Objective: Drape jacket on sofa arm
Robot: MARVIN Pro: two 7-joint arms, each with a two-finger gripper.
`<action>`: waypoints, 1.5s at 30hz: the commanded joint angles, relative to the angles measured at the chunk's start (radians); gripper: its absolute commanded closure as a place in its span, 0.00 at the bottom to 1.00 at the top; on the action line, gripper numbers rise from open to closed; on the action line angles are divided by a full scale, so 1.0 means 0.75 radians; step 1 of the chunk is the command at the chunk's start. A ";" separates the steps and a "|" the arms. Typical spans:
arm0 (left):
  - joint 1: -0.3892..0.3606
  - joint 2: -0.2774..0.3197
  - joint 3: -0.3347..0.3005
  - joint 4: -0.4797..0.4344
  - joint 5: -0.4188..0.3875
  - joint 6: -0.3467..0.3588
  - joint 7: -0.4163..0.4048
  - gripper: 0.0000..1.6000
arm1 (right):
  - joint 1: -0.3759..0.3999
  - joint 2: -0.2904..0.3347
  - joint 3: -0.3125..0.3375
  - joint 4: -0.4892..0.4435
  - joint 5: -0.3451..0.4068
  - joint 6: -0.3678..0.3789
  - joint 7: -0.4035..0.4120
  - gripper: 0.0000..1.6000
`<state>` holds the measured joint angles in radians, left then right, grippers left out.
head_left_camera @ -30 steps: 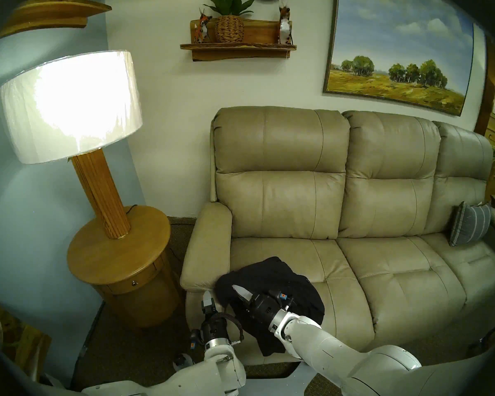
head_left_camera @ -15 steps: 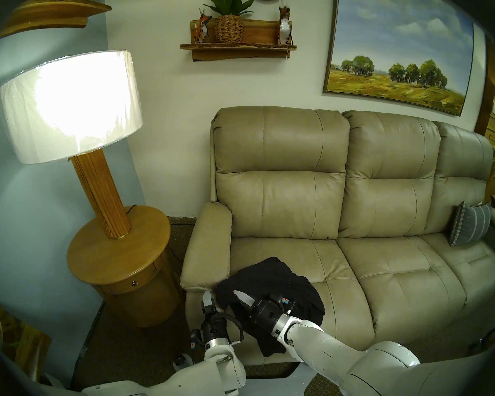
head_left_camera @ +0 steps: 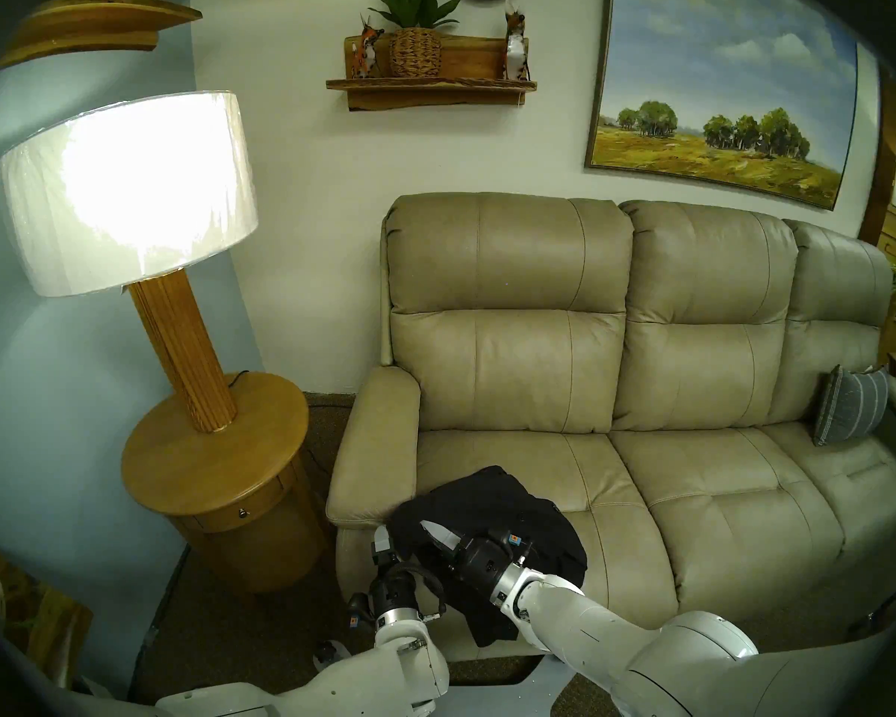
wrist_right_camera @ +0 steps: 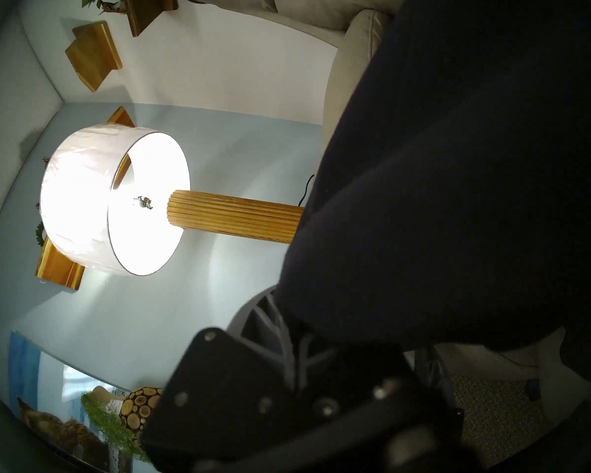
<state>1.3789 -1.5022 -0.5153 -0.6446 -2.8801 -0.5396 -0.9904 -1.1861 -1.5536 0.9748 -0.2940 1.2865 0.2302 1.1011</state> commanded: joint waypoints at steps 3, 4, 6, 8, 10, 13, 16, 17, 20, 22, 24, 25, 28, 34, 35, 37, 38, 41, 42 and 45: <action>-0.102 -0.055 -0.024 0.054 0.005 0.011 -0.022 0.00 | 0.032 -0.007 0.006 -0.018 0.006 0.018 0.034 1.00; -0.117 -0.055 -0.026 0.069 0.015 -0.005 -0.040 0.00 | 0.033 -0.005 0.007 -0.018 0.007 0.021 0.034 1.00; -0.146 -0.051 -0.030 0.078 0.022 0.015 -0.040 0.00 | 0.032 -0.003 0.005 -0.014 0.003 0.027 0.032 1.00; -0.158 -0.047 -0.026 0.076 0.030 0.040 -0.038 0.00 | 0.034 0.000 0.004 -0.010 0.001 0.031 0.029 1.00; -0.161 -0.045 -0.021 0.076 0.037 0.045 -0.041 0.00 | 0.036 0.004 0.005 -0.007 0.002 0.033 0.028 1.00; -0.168 -0.043 -0.001 0.062 0.046 0.118 0.009 0.00 | 0.044 0.007 0.006 0.005 0.001 0.037 0.021 1.00; -0.170 -0.036 0.024 0.059 0.056 0.168 0.047 0.00 | 0.051 0.010 0.008 0.012 0.001 0.040 0.020 1.00; -0.167 -0.034 0.028 0.053 0.052 0.186 0.063 0.00 | 0.054 0.011 0.008 0.013 0.000 0.039 0.020 1.00; -0.161 -0.034 0.036 0.050 0.054 0.205 0.072 0.00 | 0.062 0.012 0.007 0.017 -0.002 0.038 0.019 1.00; -0.152 -0.035 0.039 0.042 0.057 0.200 0.065 0.00 | 0.069 0.013 0.007 0.019 -0.003 0.040 0.018 1.00; -0.143 -0.033 0.044 0.031 0.060 0.196 0.061 0.00 | 0.076 0.016 0.007 0.023 -0.003 0.042 0.015 1.00; -0.138 -0.031 0.047 0.026 0.064 0.192 0.056 0.00 | 0.080 0.016 0.008 0.026 -0.003 0.044 0.013 1.00; -0.122 -0.021 0.057 -0.003 0.071 0.196 0.047 0.00 | 0.087 0.018 0.007 0.036 -0.004 0.045 0.003 1.00; -0.077 -0.005 0.073 -0.069 0.081 0.178 0.018 0.00 | 0.098 0.021 0.008 0.055 -0.004 0.044 -0.012 1.00; -0.069 -0.004 0.076 -0.077 0.083 0.173 0.015 0.00 | 0.102 0.019 0.008 0.059 -0.004 0.043 -0.016 1.00; -0.057 0.006 0.088 -0.098 0.082 0.171 0.019 0.00 | 0.111 0.014 0.008 0.066 -0.005 0.040 -0.028 1.00; -0.055 0.012 0.096 -0.107 0.081 0.170 0.022 0.00 | 0.115 0.012 0.008 0.069 -0.005 0.039 -0.033 1.00; -0.044 0.027 0.109 -0.137 0.078 0.165 0.032 0.00 | 0.126 0.003 0.007 0.078 -0.005 0.040 -0.046 1.00; -0.043 0.033 0.113 -0.143 0.078 0.161 0.034 0.00 | 0.128 0.001 0.006 0.078 -0.005 0.041 -0.046 1.00; -0.039 0.034 0.105 -0.154 0.077 0.158 0.036 0.00 | 0.130 0.001 0.005 0.077 -0.005 0.041 -0.046 1.00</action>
<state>1.3417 -1.4858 -0.4351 -0.7153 -2.8223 -0.4160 -0.9588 -1.1220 -1.5397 0.9806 -0.2322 1.2858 0.2624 1.0630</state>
